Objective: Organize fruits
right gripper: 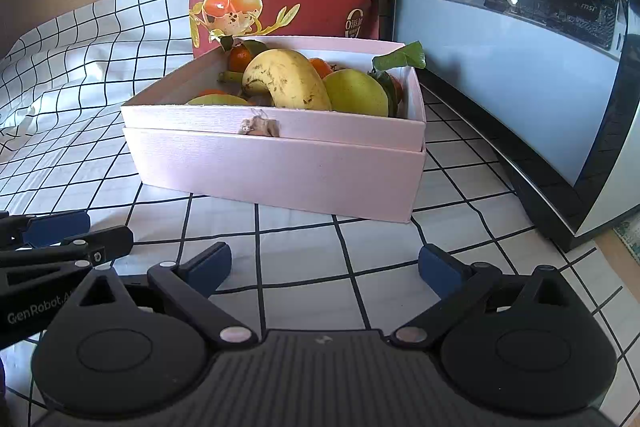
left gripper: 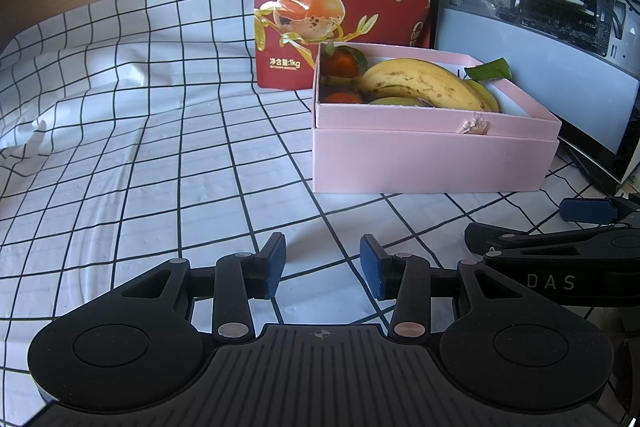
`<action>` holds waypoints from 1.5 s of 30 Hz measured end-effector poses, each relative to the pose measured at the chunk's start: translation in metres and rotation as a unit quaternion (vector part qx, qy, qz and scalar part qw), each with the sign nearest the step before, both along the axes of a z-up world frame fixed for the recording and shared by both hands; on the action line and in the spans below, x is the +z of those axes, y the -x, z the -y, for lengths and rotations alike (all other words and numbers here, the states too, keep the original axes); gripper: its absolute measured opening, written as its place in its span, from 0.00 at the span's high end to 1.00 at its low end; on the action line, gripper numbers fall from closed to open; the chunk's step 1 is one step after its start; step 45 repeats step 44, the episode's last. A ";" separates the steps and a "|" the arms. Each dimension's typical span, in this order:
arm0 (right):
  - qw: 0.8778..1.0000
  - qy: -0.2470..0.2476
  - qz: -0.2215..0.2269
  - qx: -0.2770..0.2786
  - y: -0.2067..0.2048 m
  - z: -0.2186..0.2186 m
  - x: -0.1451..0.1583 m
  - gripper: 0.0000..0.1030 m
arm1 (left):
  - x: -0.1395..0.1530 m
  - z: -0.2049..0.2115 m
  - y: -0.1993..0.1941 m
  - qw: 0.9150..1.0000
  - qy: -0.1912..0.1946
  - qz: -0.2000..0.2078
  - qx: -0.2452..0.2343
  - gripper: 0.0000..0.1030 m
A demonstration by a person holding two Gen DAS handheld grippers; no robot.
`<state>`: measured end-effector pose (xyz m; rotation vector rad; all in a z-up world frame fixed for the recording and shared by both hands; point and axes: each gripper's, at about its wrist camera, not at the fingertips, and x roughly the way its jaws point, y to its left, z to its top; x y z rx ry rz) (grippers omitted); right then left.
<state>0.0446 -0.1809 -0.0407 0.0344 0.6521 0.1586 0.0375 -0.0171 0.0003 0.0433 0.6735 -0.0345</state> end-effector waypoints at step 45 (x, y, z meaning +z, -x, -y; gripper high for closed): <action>1.000 0.000 0.000 -0.001 0.000 0.000 0.000 0.03 | 0.000 0.002 0.001 1.000 0.001 0.000 -0.004 0.55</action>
